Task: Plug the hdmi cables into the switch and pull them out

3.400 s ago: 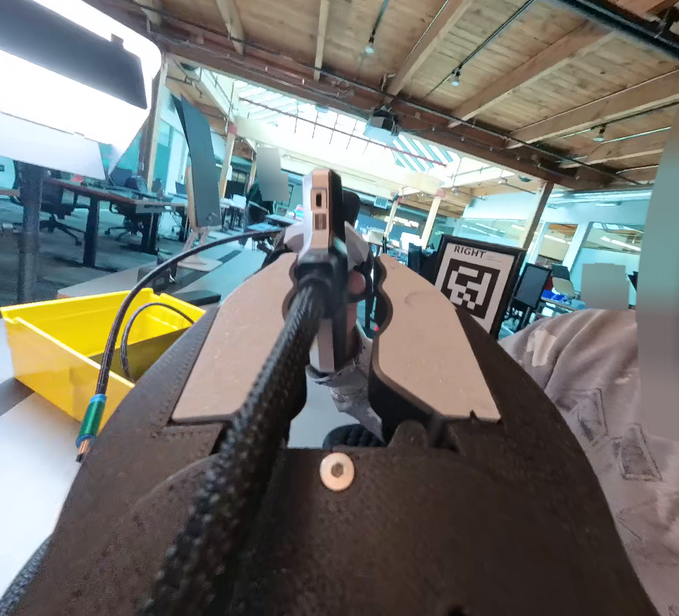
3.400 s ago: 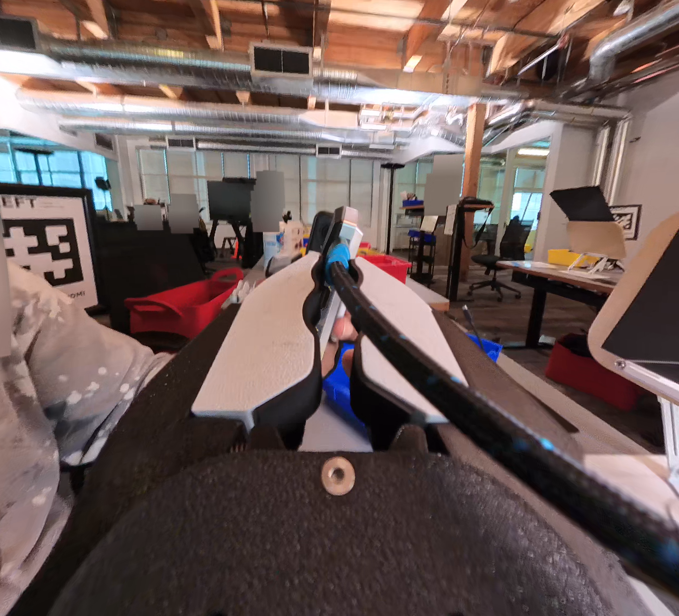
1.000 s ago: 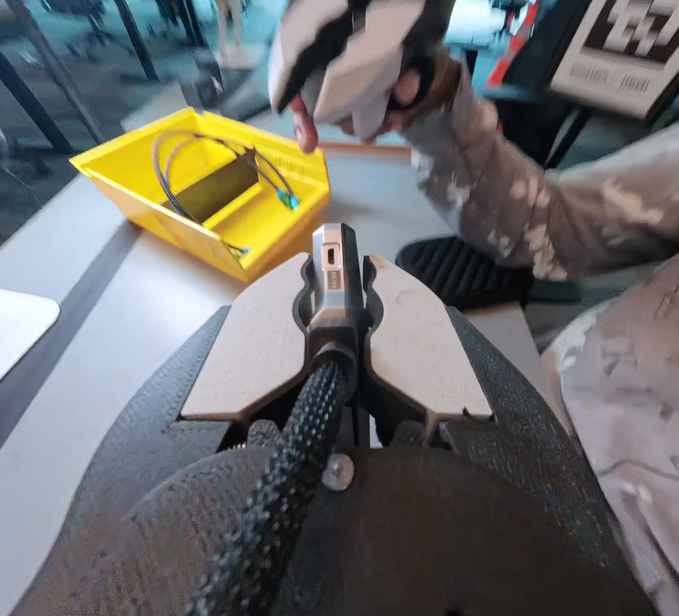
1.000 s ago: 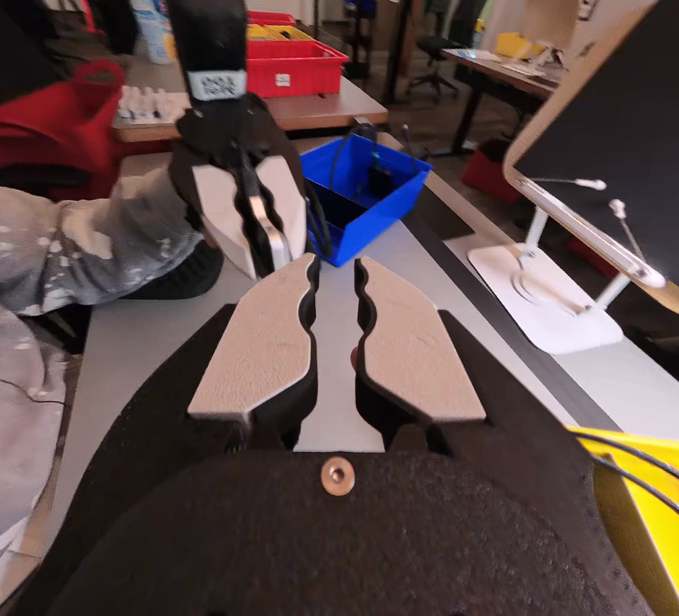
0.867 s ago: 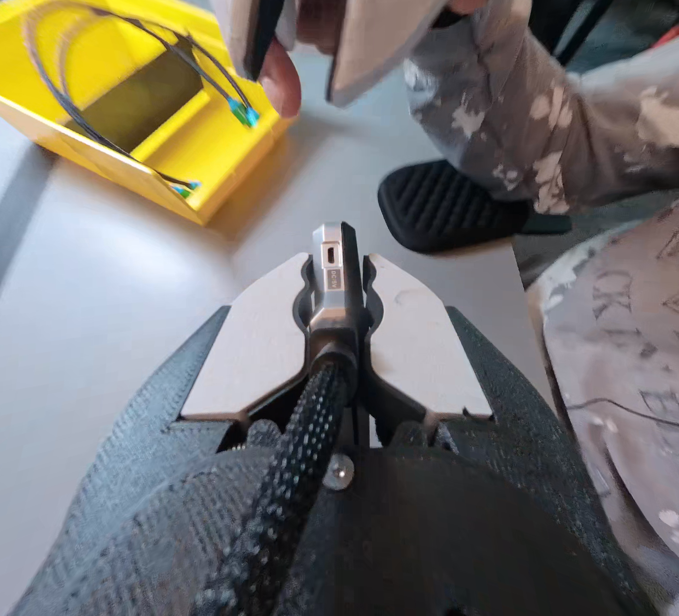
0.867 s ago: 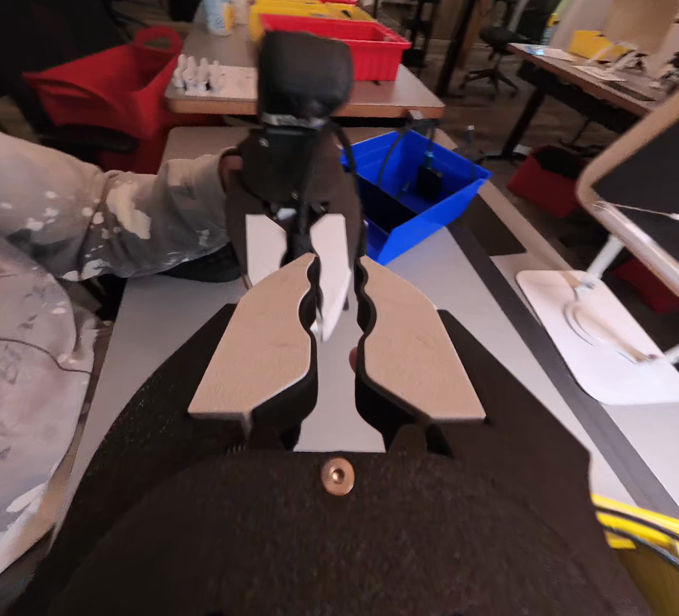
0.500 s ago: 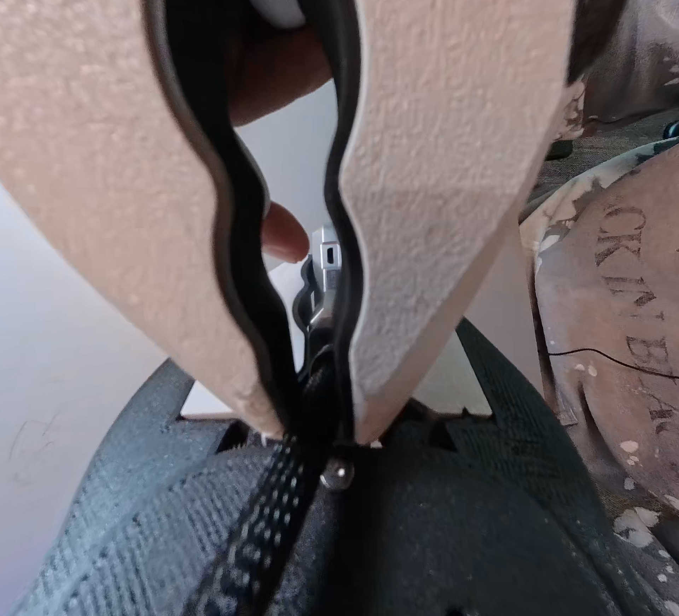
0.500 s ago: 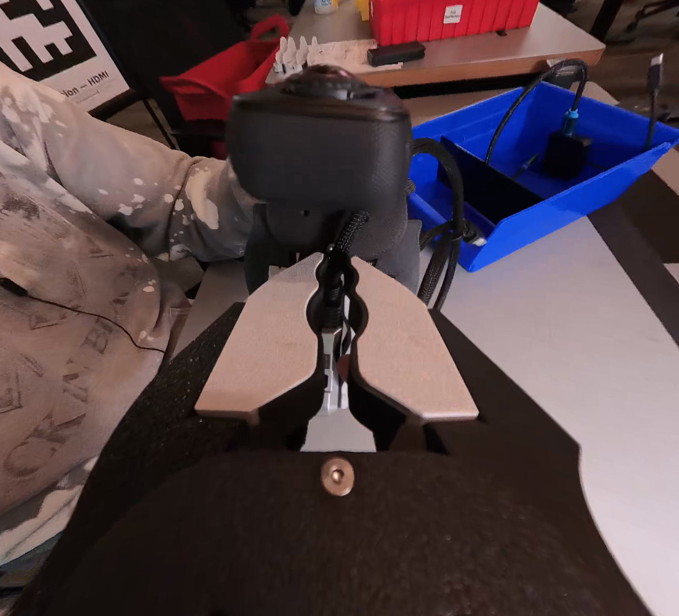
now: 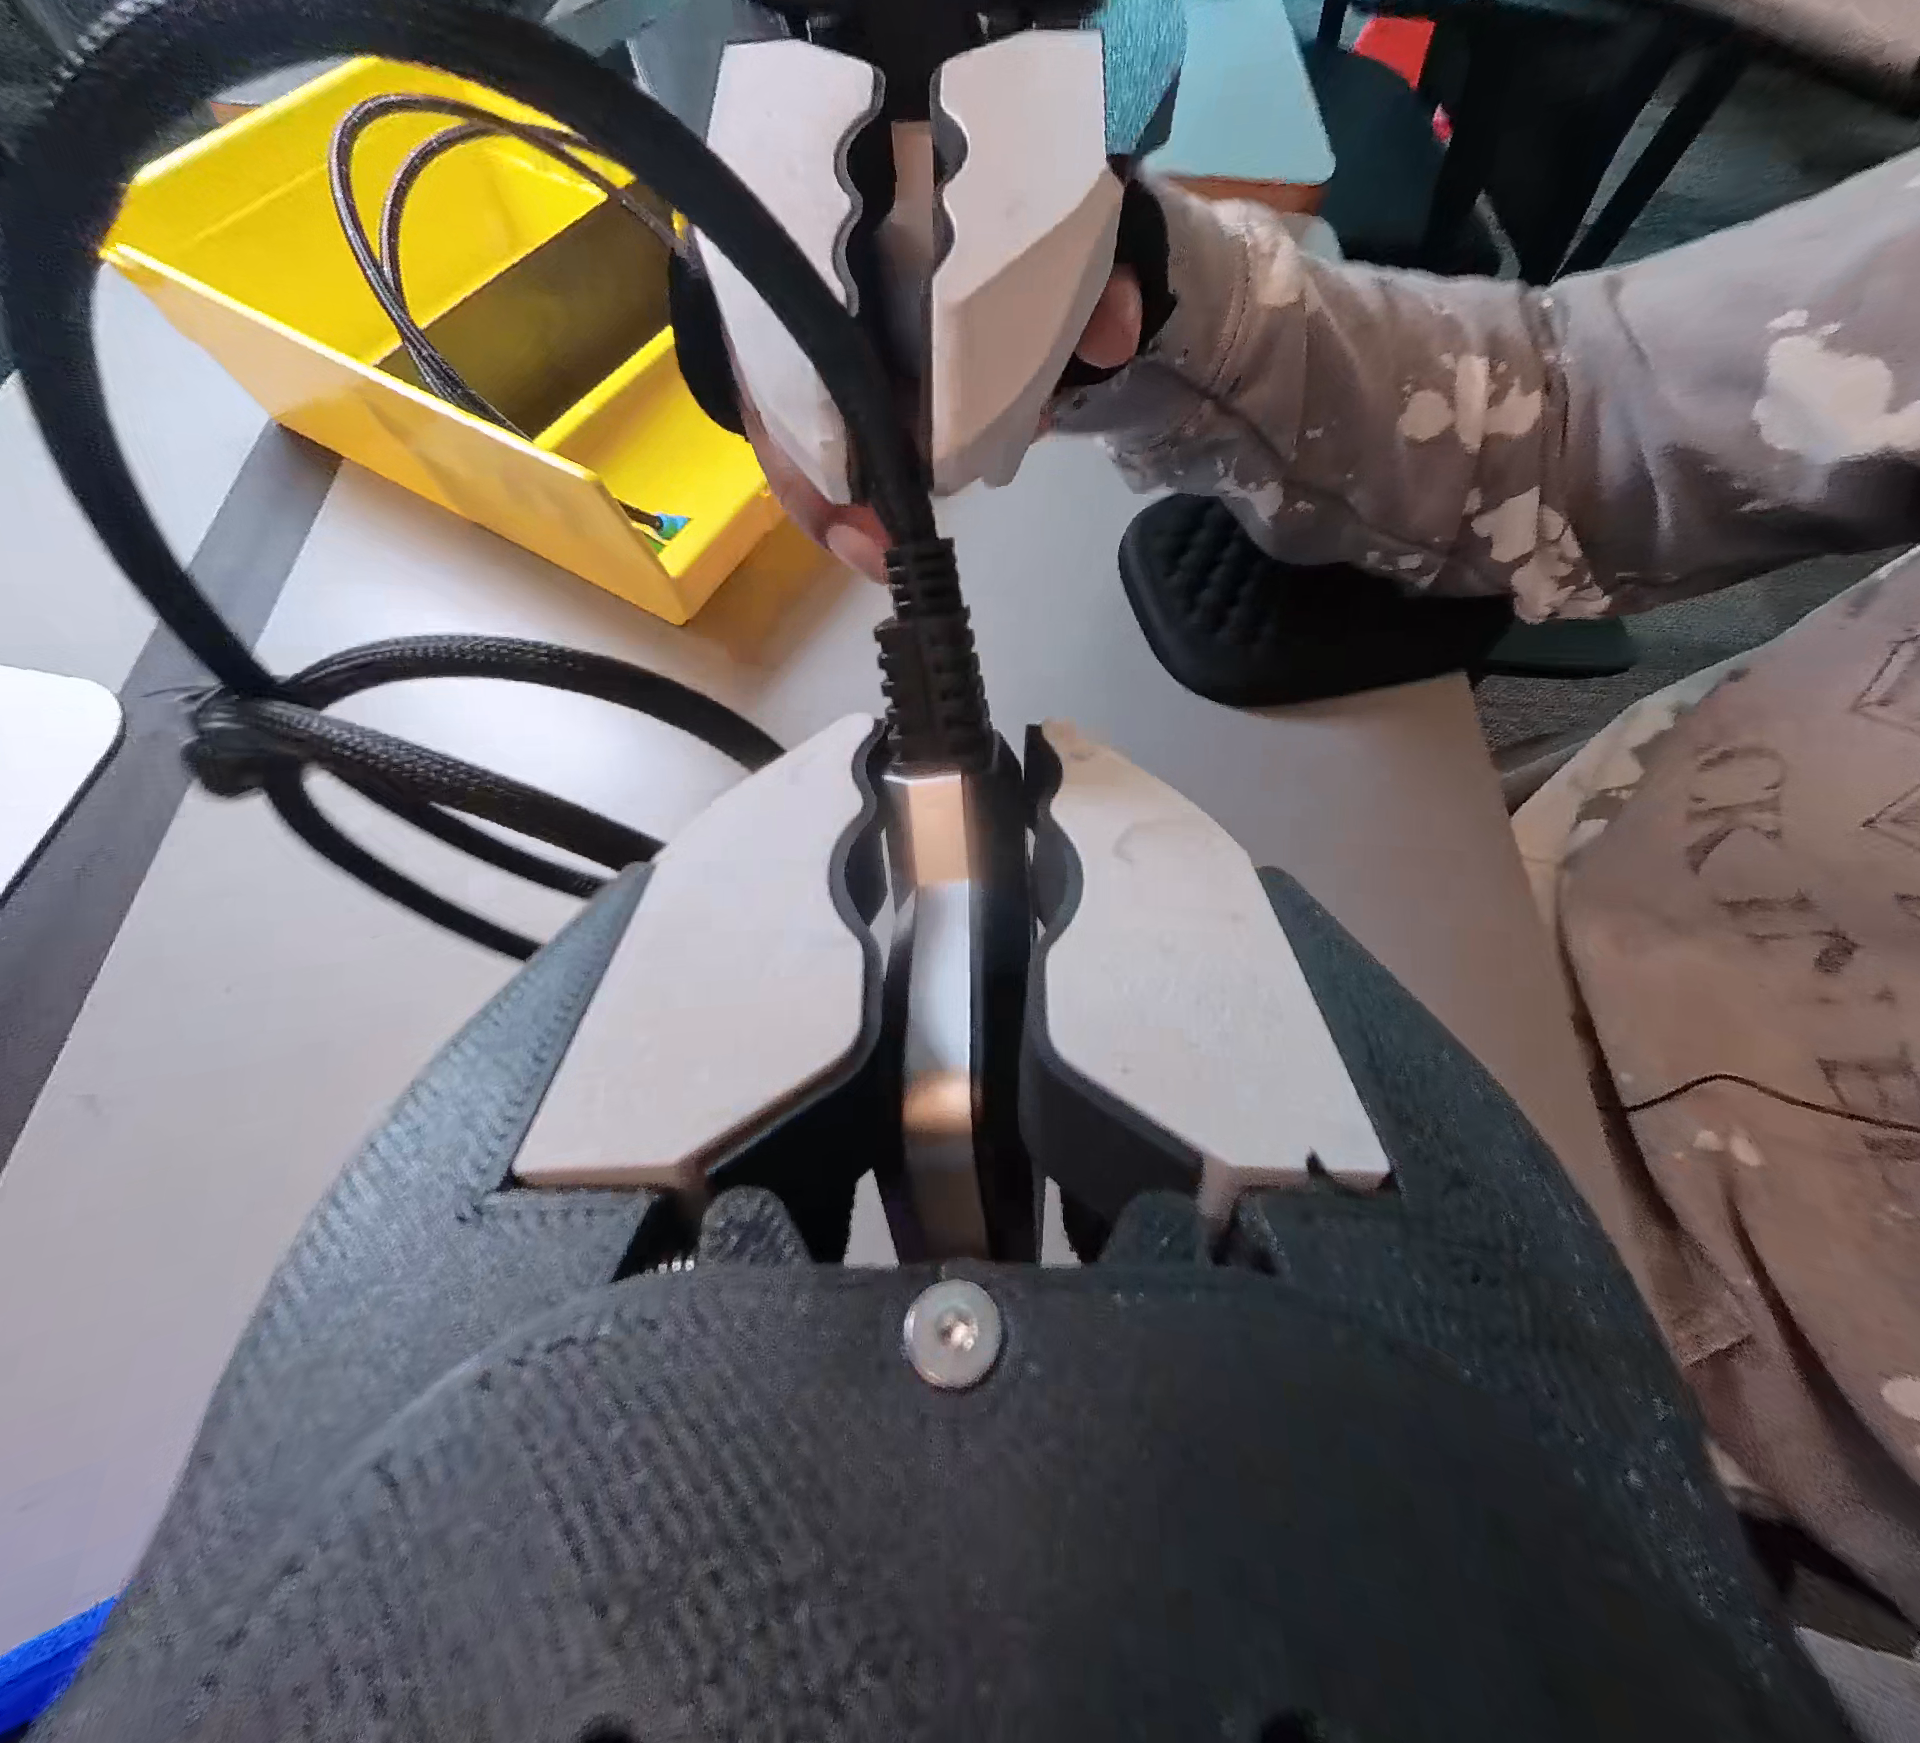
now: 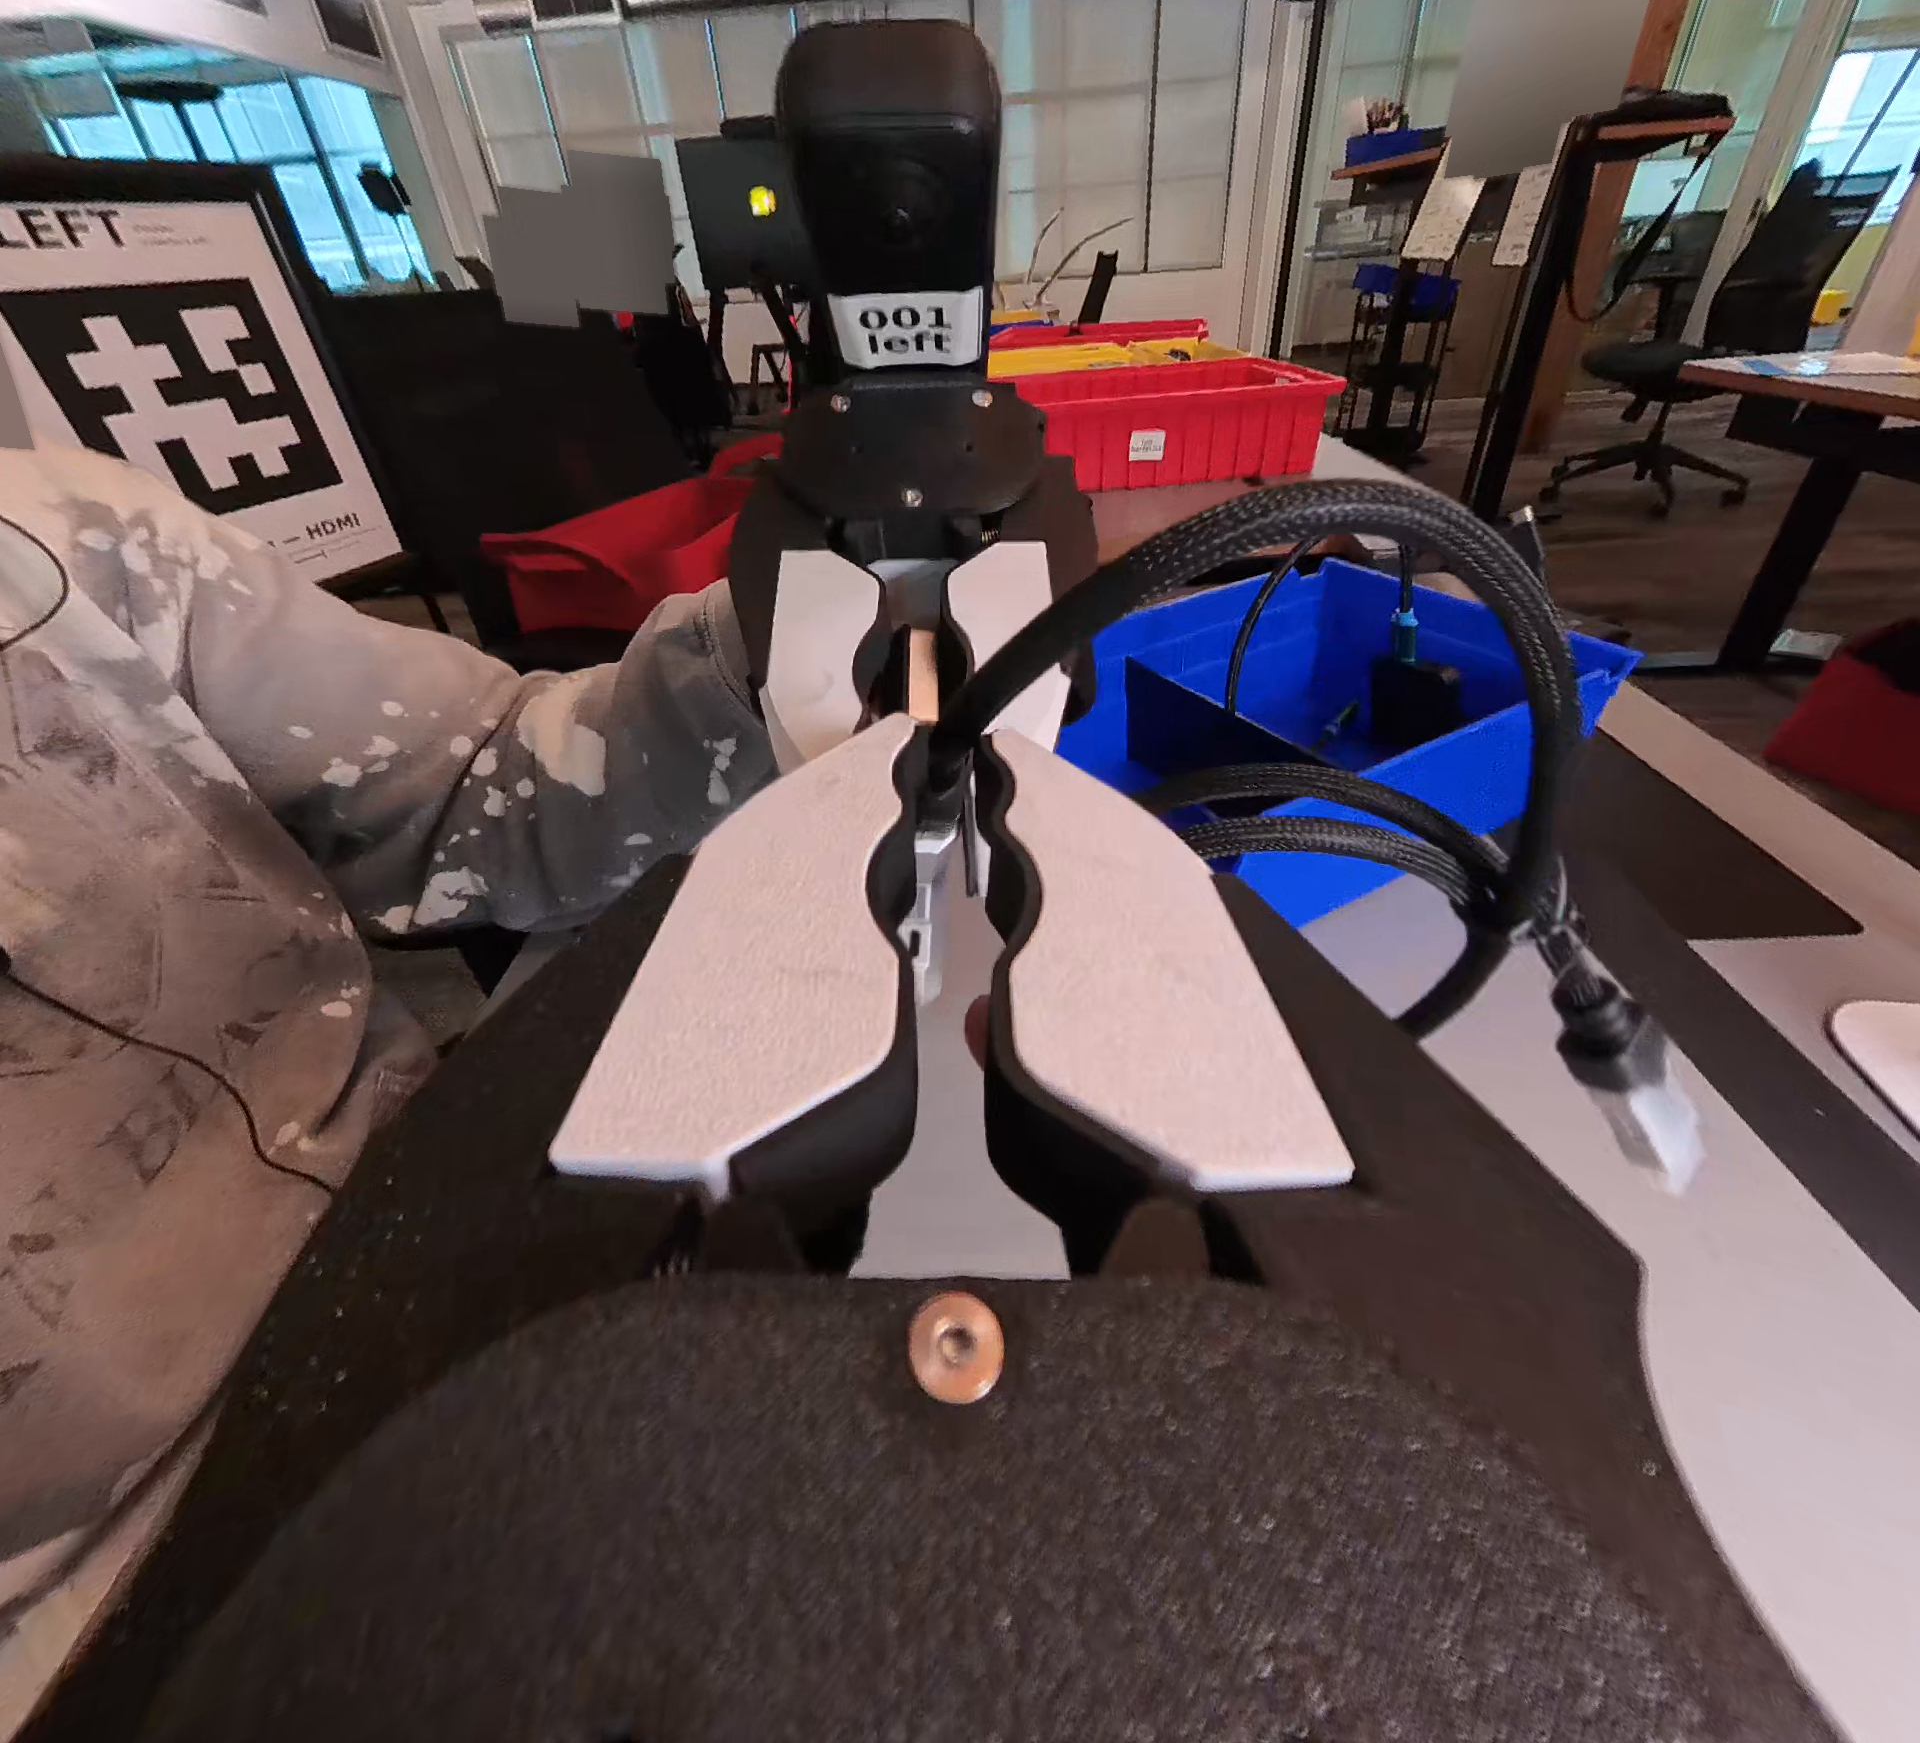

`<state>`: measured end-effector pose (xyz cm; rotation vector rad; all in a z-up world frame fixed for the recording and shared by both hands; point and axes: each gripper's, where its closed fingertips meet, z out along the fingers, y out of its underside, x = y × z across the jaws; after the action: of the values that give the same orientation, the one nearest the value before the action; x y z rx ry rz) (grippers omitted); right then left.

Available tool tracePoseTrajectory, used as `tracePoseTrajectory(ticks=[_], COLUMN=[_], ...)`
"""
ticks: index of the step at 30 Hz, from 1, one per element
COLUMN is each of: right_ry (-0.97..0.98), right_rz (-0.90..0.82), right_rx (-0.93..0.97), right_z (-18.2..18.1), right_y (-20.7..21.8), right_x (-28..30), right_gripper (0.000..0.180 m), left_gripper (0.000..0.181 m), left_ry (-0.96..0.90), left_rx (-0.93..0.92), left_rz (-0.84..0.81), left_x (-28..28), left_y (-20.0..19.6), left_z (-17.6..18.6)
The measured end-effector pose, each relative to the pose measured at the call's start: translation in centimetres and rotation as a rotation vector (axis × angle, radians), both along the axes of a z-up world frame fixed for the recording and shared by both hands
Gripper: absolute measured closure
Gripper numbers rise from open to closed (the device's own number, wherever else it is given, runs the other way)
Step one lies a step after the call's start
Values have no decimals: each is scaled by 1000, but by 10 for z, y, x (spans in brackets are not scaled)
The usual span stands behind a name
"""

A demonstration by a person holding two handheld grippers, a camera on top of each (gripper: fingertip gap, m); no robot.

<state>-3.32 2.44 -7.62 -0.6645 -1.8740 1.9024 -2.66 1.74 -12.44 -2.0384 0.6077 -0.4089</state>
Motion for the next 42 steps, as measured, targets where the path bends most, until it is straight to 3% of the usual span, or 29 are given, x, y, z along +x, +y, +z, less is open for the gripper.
tracePoseTrajectory(ticks=[3,7,9,11,14,19,24,27,31,34,42], right_ry=[-38,-81,-78,-90,-47,-56,-177,-271,-400,-518,-666], right_rz=[29,57,49,36,-20,-240,-654,-898,-1105,-1174,-1273], right_rx=[48,141,181,206,236,407,569,641,746,666,233], right_z=[-11,-26,-31,-29,-9,35,68,64,32,5,-28], right_y=[-2,-15,-20,-20,-8,52,150,212,281,311,365], right_x=[5,6,4,3,8,7,-17,-31,-43,-47,-58], right_gripper=[171,154,166,167,166,166,166,166,166,166,166], left_gripper=[156,156,156,156,146,137,139,140,141,143,146], left_ry=[48,62,68,90,18,-136,-139,-119,-112,-103,-117], left_rx=[-30,-51,-57,-50,74,307,322,306,290,293,276], left_rz=[-29,-44,-51,-50,-2,166,239,239,234,238,256], left_x=[4,9,12,12,7,-33,-52,-49,-47,-48,-57], left_y=[-3,-2,-2,-2,0,-8,-8,-5,-4,-7,-6], left_z=[-9,-15,-17,-18,9,63,64,59,56,57,51])
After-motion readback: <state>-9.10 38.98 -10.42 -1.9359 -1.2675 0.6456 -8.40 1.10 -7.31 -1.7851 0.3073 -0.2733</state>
